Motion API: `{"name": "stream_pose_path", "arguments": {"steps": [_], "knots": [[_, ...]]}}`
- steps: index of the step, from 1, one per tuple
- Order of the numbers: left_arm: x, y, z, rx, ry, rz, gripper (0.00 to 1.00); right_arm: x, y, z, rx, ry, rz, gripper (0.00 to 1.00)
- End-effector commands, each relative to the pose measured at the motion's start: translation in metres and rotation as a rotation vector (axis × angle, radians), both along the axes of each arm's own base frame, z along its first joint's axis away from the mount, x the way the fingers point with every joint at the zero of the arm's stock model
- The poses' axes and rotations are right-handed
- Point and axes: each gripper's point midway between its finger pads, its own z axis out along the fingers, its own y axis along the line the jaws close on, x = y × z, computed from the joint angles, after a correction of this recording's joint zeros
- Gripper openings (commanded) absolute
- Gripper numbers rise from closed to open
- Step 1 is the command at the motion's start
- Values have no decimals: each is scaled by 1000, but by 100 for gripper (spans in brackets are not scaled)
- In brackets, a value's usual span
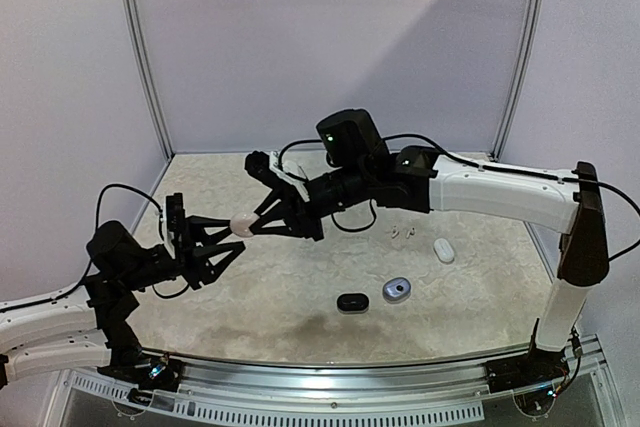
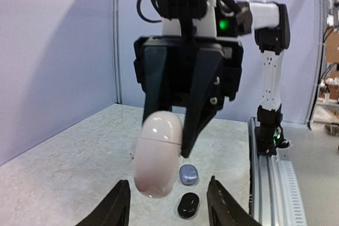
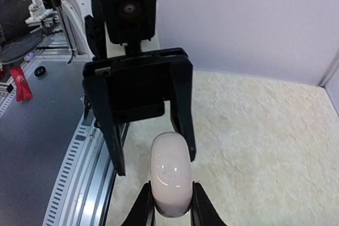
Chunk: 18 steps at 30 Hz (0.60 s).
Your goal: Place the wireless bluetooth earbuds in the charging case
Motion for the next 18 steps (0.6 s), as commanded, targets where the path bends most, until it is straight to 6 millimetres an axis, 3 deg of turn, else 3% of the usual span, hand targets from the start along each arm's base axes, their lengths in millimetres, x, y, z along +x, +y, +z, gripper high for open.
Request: {"name": "stream_pose_path", "arguments": {"steps": [1, 4, 9, 18], "knots": [[-7, -6, -19, 145, -66, -50, 53, 9, -23, -5, -219, -162, -83, 0], [-3, -4, -27, 212, -97, -31, 51, 5, -33, -9, -338, -235, -77, 0], [-3, -6, -19, 206, -133, -45, 49, -3, -35, -16, -434, -309, -49, 0], [-6, -13, -14, 193, -106, -85, 47, -18, -23, -18, -439, -370, 2, 0]]}}
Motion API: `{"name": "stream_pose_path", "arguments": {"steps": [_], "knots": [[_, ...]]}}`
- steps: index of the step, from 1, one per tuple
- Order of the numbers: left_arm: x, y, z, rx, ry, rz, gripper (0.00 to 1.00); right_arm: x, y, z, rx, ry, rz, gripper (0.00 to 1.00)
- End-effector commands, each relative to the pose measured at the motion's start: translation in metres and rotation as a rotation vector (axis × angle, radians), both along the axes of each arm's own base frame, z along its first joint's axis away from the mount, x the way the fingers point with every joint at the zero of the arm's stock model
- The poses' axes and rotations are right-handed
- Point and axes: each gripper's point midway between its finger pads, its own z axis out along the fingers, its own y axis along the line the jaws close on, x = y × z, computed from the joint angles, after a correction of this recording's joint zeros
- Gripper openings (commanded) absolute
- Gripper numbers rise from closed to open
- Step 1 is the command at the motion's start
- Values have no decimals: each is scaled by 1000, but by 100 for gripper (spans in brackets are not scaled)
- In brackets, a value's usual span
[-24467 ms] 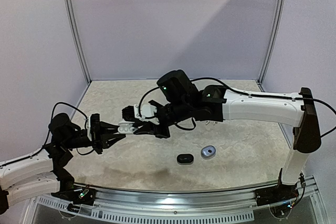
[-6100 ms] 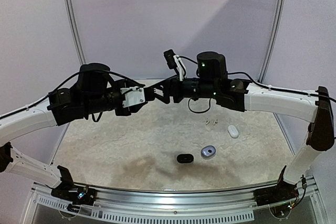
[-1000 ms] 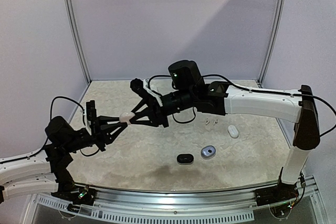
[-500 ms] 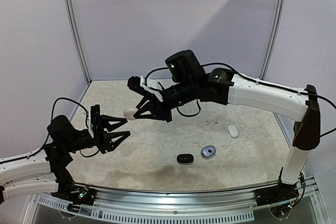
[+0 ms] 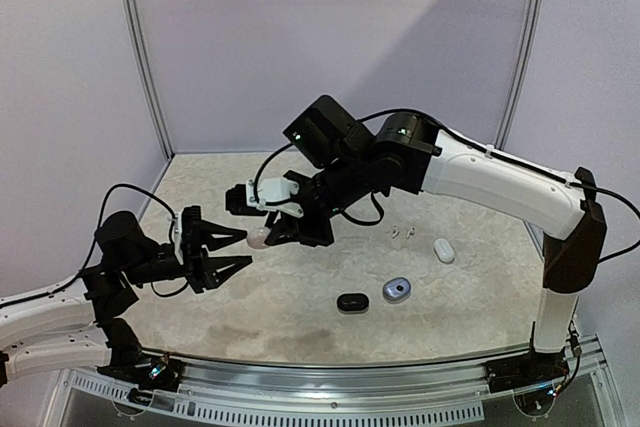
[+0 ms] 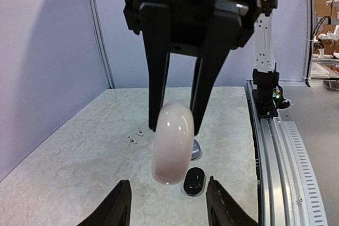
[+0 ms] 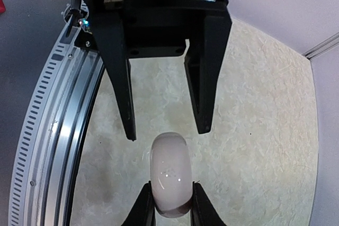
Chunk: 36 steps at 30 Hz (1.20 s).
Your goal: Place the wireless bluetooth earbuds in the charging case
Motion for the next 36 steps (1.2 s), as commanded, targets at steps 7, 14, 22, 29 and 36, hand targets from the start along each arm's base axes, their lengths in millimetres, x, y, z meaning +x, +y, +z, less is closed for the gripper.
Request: {"name": "stream_pose_path", "arguments": {"steps": [7, 14, 22, 29, 36], "knots": [[-4, -7, 3, 12, 21, -41, 41, -6, 4, -4, -25, -44, 38, 0], [-7, -10, 2, 36, 2, -67, 39, -9, 9, -3, -10, -36, 56, 0], [-9, -13, -1, 55, -5, -81, 37, -13, 14, 2, 18, -28, 68, 0], [-10, -15, 2, 41, -23, -85, 33, -15, 17, 0, 22, -15, 80, 0], [-12, -17, 7, 20, -33, -93, 31, -14, 18, -1, 24, -9, 74, 0]]}}
